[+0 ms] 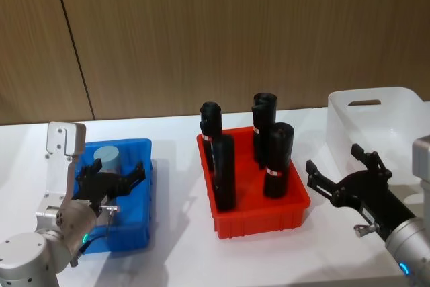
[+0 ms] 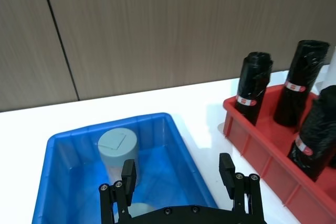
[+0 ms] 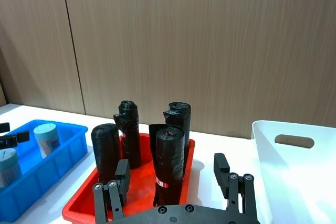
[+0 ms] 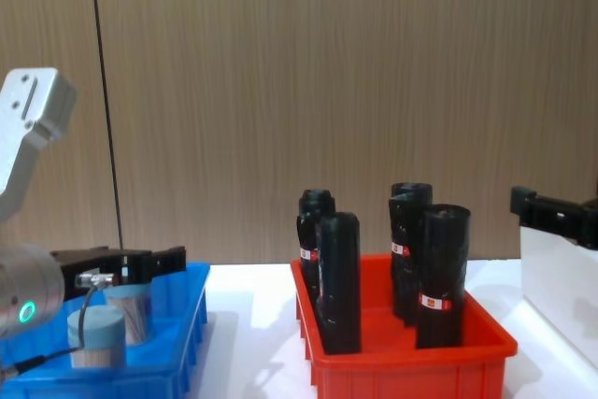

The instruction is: Pick the cotton swabs from the blue box and place them into the white box.

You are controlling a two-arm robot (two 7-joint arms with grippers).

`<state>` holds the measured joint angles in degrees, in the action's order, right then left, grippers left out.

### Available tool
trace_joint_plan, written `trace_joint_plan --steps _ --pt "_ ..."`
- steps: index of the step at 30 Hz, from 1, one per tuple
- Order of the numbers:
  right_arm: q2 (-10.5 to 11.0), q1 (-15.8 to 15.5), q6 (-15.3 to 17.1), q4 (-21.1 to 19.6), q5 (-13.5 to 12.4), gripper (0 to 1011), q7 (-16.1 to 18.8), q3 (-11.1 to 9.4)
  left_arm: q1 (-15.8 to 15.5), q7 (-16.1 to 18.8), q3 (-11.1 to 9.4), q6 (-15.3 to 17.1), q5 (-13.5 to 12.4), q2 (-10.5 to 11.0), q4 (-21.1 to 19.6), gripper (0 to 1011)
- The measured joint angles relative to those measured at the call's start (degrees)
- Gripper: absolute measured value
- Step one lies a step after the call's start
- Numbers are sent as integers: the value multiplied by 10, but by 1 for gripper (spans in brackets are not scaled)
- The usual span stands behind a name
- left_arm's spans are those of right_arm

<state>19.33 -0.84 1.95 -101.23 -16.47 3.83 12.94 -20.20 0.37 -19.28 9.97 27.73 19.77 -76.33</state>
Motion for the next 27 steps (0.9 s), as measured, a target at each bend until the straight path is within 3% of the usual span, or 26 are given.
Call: trace_joint_plan --steps 13,27 --pt "0 0 0 0 0 1001 0 0 -11 23 5 18 4 -8 29 999" --pt "0 0 0 0 0 1001 0 0 -1 65 11 37 6 -6 16 1000"
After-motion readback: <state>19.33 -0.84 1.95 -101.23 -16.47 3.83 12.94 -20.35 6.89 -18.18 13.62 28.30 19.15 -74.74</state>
